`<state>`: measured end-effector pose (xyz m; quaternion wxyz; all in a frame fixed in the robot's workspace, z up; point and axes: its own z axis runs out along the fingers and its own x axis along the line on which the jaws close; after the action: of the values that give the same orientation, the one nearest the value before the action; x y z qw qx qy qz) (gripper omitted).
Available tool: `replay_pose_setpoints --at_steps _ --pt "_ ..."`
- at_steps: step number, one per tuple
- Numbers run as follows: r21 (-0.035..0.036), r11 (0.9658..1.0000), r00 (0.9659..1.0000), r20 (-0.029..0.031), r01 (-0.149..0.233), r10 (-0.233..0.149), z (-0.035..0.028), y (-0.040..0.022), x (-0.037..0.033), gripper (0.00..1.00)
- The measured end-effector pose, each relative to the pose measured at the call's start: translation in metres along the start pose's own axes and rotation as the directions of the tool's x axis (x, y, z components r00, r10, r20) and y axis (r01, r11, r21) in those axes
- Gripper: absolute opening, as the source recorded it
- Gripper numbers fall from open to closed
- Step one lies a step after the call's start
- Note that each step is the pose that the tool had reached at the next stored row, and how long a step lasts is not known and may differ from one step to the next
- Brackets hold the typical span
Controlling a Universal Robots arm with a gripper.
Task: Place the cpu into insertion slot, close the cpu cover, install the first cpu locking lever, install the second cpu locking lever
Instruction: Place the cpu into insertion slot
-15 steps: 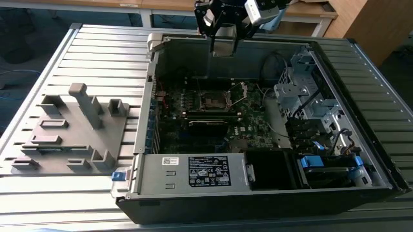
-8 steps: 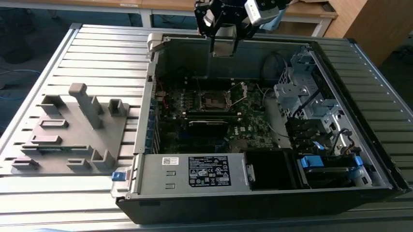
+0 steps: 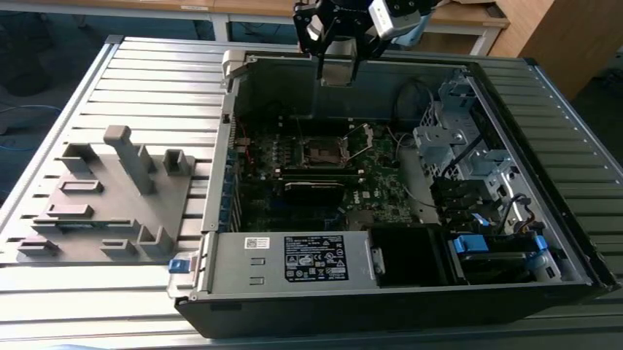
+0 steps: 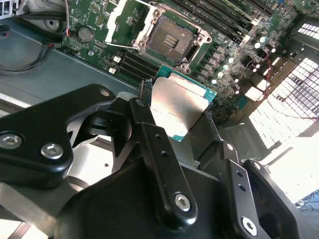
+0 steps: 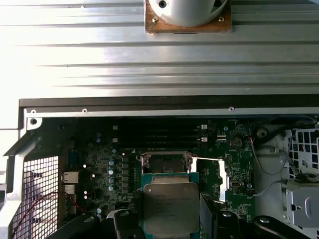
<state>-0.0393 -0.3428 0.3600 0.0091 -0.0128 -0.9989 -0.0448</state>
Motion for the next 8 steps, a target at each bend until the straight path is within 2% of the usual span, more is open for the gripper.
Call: replay_pose_setpoints --at_steps 8 --pt "-0.0001 1.0 1.0 0.0 0.0 0.0 0.001 -0.0001 0.0 0.54"
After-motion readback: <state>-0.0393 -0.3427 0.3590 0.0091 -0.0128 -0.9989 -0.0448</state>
